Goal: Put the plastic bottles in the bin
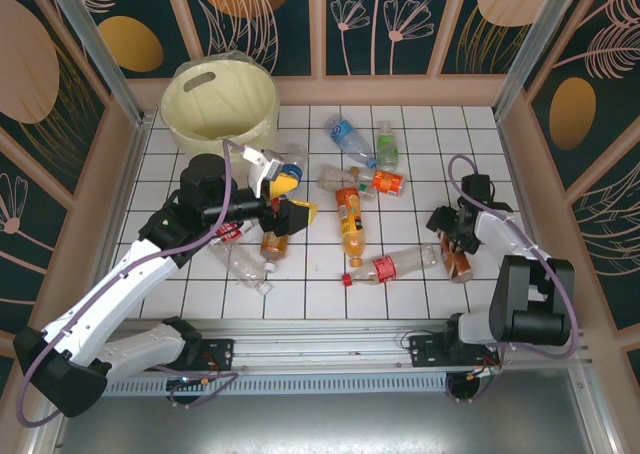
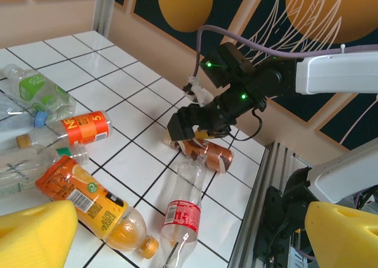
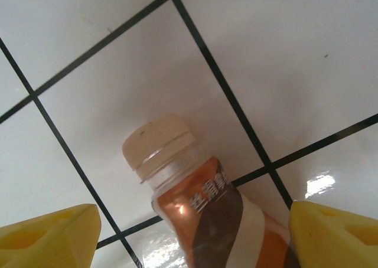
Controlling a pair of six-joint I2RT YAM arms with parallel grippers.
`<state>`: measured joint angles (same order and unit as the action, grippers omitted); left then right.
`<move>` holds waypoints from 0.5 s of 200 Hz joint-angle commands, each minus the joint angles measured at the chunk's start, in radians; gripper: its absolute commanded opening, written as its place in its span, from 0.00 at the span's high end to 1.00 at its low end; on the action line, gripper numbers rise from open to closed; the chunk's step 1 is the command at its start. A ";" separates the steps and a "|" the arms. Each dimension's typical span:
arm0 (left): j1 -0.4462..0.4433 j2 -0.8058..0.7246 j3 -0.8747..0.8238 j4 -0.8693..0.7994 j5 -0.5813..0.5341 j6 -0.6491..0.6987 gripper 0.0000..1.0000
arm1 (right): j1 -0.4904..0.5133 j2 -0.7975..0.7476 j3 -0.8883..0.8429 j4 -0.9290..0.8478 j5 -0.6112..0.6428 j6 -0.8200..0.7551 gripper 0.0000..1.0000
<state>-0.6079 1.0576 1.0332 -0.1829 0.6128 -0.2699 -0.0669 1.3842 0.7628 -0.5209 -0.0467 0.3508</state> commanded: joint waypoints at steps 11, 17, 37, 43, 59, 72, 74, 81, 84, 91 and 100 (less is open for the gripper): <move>-0.002 -0.016 -0.005 0.022 0.008 -0.013 0.01 | 0.036 0.042 0.016 -0.004 0.037 0.019 0.19; -0.002 -0.015 -0.005 0.022 0.008 -0.015 0.01 | 0.040 0.047 0.017 -0.005 0.039 0.020 0.21; -0.002 -0.013 -0.007 0.022 0.009 -0.014 0.01 | 0.050 0.064 0.020 0.003 0.046 0.022 0.26; -0.002 -0.012 -0.007 0.022 0.008 -0.015 0.01 | 0.055 0.070 0.020 0.005 0.047 0.023 0.28; -0.002 -0.011 -0.007 0.023 0.008 -0.015 0.01 | 0.070 0.085 0.026 0.011 0.057 0.024 0.34; -0.003 -0.008 -0.007 0.023 0.007 -0.015 0.01 | 0.084 0.103 0.036 0.011 0.078 0.021 0.39; -0.001 -0.008 -0.006 0.023 0.007 -0.015 0.01 | 0.087 0.108 0.038 0.013 0.082 0.021 0.39; -0.002 -0.007 -0.007 0.022 0.006 -0.015 0.01 | 0.096 0.117 0.044 0.012 0.097 0.019 0.40; -0.001 -0.006 -0.007 0.021 0.006 -0.014 0.01 | 0.100 0.122 0.047 0.012 0.104 0.018 0.40; -0.002 -0.005 -0.007 0.020 0.005 -0.015 0.01 | 0.109 0.132 0.052 0.013 0.118 0.016 0.41; -0.002 -0.005 -0.006 0.020 0.005 -0.015 0.01 | 0.116 0.141 0.058 0.021 0.131 0.014 0.42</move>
<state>-0.6083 1.0580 1.0328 -0.1829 0.6132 -0.2752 0.0261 1.4979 0.7788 -0.5148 0.0185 0.3717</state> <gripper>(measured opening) 0.985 0.591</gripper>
